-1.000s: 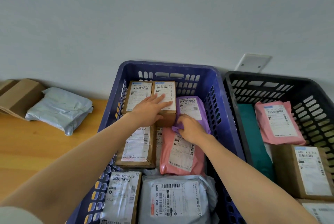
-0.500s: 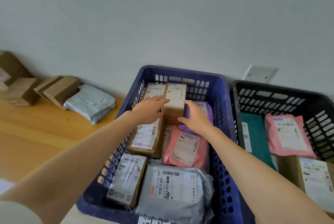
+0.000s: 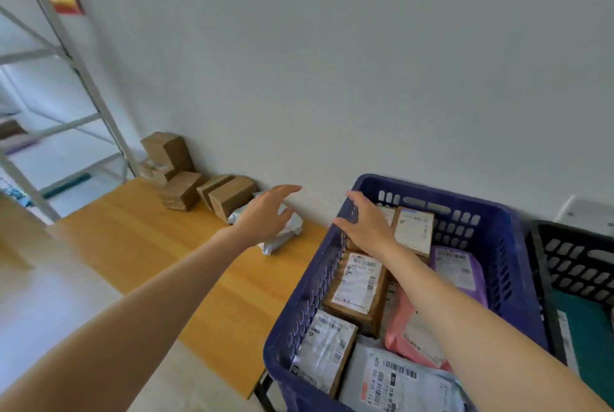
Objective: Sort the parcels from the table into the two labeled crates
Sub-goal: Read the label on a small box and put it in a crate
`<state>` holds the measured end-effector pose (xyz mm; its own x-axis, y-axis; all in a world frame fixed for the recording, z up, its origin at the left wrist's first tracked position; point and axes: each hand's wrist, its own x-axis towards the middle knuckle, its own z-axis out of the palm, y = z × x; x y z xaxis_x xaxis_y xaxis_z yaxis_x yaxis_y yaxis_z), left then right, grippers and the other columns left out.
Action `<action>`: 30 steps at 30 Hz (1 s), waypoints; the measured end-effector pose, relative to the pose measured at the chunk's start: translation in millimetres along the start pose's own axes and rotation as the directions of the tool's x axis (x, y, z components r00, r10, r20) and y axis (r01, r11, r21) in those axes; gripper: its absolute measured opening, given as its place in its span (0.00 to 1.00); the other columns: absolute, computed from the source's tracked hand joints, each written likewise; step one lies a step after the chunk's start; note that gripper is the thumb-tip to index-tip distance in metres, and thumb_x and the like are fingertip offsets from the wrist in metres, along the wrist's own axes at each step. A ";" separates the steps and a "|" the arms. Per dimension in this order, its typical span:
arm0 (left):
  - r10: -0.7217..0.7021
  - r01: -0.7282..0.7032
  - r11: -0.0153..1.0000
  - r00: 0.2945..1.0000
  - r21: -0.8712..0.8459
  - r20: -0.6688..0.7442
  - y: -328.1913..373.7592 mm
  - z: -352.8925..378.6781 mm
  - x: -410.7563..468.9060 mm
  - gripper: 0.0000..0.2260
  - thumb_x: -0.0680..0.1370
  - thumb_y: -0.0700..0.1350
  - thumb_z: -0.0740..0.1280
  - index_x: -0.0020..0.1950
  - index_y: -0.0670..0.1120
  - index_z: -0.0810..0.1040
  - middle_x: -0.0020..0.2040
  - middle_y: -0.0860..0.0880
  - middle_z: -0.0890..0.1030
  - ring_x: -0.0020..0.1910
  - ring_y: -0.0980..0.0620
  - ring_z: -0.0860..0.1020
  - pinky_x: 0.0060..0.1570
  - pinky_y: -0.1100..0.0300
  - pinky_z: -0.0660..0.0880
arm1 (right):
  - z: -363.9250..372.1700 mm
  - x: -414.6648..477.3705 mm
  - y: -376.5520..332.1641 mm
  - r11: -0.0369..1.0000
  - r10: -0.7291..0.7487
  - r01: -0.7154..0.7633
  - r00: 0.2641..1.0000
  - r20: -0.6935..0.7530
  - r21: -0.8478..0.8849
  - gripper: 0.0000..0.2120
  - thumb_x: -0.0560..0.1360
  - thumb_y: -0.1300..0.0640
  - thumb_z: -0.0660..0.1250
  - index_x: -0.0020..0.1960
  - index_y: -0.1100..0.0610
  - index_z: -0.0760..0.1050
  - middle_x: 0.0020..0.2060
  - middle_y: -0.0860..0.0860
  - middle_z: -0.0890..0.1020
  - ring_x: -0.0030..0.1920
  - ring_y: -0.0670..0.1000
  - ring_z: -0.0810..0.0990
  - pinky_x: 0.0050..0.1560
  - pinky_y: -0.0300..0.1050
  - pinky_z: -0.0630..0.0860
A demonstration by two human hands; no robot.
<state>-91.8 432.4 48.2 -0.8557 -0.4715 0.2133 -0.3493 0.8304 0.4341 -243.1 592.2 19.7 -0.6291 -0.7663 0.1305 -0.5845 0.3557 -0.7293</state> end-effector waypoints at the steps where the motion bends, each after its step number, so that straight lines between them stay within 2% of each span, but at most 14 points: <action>1: -0.023 0.023 1.000 1.000 -0.007 -0.010 -11.9 -9.4 -4.7 0.21 0.81 0.44 0.62 0.73 0.52 0.67 0.70 0.51 0.72 0.67 0.50 0.71 0.62 0.61 0.67 | 9.4 4.7 -10.7 1.000 -0.015 0.015 1.000 0.008 0.003 0.30 0.78 0.53 0.67 0.75 0.56 0.60 0.74 0.51 0.66 0.73 0.51 0.63 0.70 0.47 0.62; 3: -0.063 0.061 0.997 0.998 -0.046 -0.028 -39.3 -30.8 -14.6 0.20 0.80 0.43 0.62 0.73 0.52 0.68 0.68 0.50 0.74 0.67 0.50 0.72 0.66 0.55 0.69 | 32.0 15.2 -34.6 0.999 -0.039 0.039 0.999 0.034 0.012 0.30 0.78 0.52 0.66 0.76 0.55 0.59 0.74 0.51 0.65 0.74 0.51 0.63 0.69 0.45 0.62; 5: -0.073 0.069 0.995 0.996 -0.070 -0.059 -69.0 -50.6 -23.0 0.20 0.80 0.42 0.62 0.73 0.50 0.69 0.69 0.50 0.74 0.66 0.49 0.72 0.66 0.56 0.68 | 54.7 27.9 -57.3 0.999 -0.053 0.053 0.998 0.045 0.004 0.29 0.78 0.52 0.66 0.76 0.56 0.59 0.74 0.51 0.65 0.73 0.51 0.64 0.68 0.43 0.62; 7: -0.095 0.087 0.993 0.990 -0.079 -0.102 -100.3 -70.1 -33.4 0.20 0.80 0.42 0.62 0.73 0.50 0.69 0.68 0.49 0.74 0.62 0.48 0.74 0.60 0.60 0.68 | 78.8 41.1 -78.4 0.998 -0.059 0.061 0.997 0.056 -0.031 0.29 0.78 0.53 0.66 0.75 0.57 0.60 0.73 0.52 0.66 0.72 0.52 0.65 0.68 0.44 0.63; 12: -0.179 0.156 0.975 0.974 -0.158 -0.138 -199.7 -119.4 -60.3 0.20 0.80 0.42 0.62 0.72 0.52 0.68 0.63 0.48 0.76 0.53 0.51 0.76 0.51 0.61 0.71 | 155.4 74.1 -141.0 1.000 -0.024 0.025 0.998 0.063 -0.019 0.28 0.78 0.53 0.67 0.74 0.56 0.62 0.71 0.53 0.69 0.71 0.53 0.67 0.66 0.44 0.65; 15: -0.199 0.177 0.972 0.970 -0.153 -0.141 -253.8 -142.1 -69.8 0.20 0.80 0.42 0.63 0.73 0.51 0.68 0.67 0.49 0.74 0.64 0.49 0.73 0.57 0.59 0.71 | 195.8 90.2 -169.3 1.000 -0.027 0.027 0.998 0.055 0.016 0.27 0.77 0.52 0.67 0.73 0.55 0.63 0.70 0.52 0.70 0.70 0.53 0.68 0.63 0.41 0.65; 17: -0.206 0.189 0.973 0.969 -0.132 -0.133 -291.1 -153.0 -76.4 0.21 0.81 0.43 0.63 0.74 0.50 0.67 0.69 0.49 0.73 0.67 0.50 0.71 0.57 0.62 0.67 | 222.7 100.2 -184.4 0.999 -0.013 0.011 0.999 0.045 0.031 0.28 0.77 0.53 0.68 0.73 0.55 0.63 0.70 0.53 0.71 0.69 0.53 0.69 0.61 0.40 0.65; 19: -0.206 0.193 0.974 0.972 -0.115 -0.115 -324.1 -159.7 -83.0 0.21 0.81 0.44 0.63 0.74 0.51 0.67 0.70 0.50 0.73 0.68 0.51 0.70 0.56 0.65 0.65 | 249.0 105.9 -196.7 0.999 0.007 -0.009 0.999 0.054 0.041 0.28 0.77 0.53 0.68 0.74 0.55 0.63 0.70 0.53 0.71 0.69 0.53 0.70 0.62 0.42 0.67; 23: -0.232 0.222 0.968 0.969 -0.120 -0.079 -376.6 -166.7 -88.0 0.21 0.81 0.44 0.64 0.73 0.52 0.66 0.69 0.49 0.73 0.69 0.50 0.69 0.56 0.63 0.66 | 296.3 120.5 -219.9 0.997 0.030 -0.035 0.996 0.080 0.068 0.28 0.76 0.51 0.69 0.73 0.54 0.63 0.71 0.53 0.69 0.71 0.53 0.68 0.66 0.48 0.68; 30: -0.284 0.274 0.949 0.957 -0.156 -0.052 -453.3 -173.2 -65.2 0.17 0.80 0.45 0.65 0.69 0.53 0.72 0.67 0.49 0.75 0.66 0.50 0.72 0.55 0.63 0.66 | 365.4 175.0 -249.9 0.991 0.057 -0.067 0.994 0.089 0.117 0.27 0.76 0.51 0.69 0.72 0.55 0.65 0.70 0.54 0.71 0.70 0.52 0.69 0.65 0.46 0.68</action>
<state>188.5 35.3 -10.9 -0.7001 -0.7028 0.1260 -0.5061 0.6130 0.6067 -19.9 173.7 -20.6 -0.6137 -0.7890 0.0285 -0.4767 0.3415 -0.8100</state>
